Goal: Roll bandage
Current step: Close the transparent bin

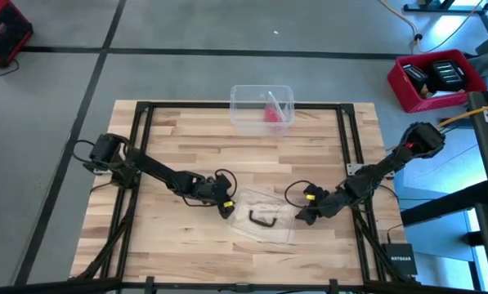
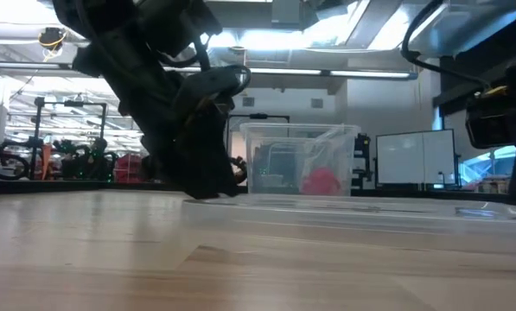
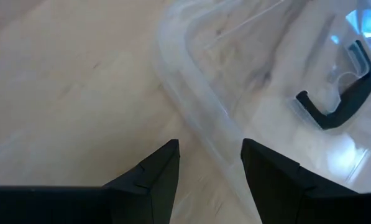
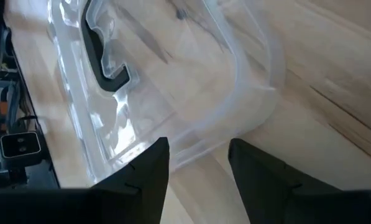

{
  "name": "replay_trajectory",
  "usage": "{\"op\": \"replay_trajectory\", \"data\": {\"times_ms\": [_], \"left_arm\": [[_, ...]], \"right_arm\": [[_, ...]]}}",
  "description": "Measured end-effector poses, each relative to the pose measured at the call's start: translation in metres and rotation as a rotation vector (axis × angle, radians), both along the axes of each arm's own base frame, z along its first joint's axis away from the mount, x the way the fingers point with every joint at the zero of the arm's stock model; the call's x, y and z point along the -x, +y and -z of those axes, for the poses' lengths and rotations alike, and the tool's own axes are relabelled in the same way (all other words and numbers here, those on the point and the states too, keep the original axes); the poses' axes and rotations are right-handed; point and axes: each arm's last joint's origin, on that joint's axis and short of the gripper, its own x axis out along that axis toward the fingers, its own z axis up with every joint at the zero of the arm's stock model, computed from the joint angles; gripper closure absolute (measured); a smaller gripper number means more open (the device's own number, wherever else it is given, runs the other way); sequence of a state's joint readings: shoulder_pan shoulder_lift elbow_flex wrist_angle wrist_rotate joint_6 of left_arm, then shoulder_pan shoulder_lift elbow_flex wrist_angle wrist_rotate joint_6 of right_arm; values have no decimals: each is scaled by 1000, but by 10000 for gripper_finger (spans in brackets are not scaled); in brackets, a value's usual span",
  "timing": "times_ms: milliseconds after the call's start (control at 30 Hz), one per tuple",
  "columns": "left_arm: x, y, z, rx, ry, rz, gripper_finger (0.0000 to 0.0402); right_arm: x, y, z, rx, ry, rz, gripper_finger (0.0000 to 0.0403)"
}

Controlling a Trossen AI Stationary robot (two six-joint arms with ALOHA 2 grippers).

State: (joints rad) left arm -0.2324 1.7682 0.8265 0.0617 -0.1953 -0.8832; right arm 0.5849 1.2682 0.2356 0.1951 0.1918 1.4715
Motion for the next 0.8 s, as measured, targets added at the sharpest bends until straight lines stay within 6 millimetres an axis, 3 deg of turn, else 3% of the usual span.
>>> {"op": "replay_trajectory", "data": {"times_ms": [333, 800], "left_arm": [[-8, -3, 12, 39, -41, 25, 234], [-8, -2, 12, 24, -36, 39, 234]], "right_arm": [[-3, 0, 6, 31, -12, 53, 226], [-17, 3, -12, 166, -317, 26, 226]]}}
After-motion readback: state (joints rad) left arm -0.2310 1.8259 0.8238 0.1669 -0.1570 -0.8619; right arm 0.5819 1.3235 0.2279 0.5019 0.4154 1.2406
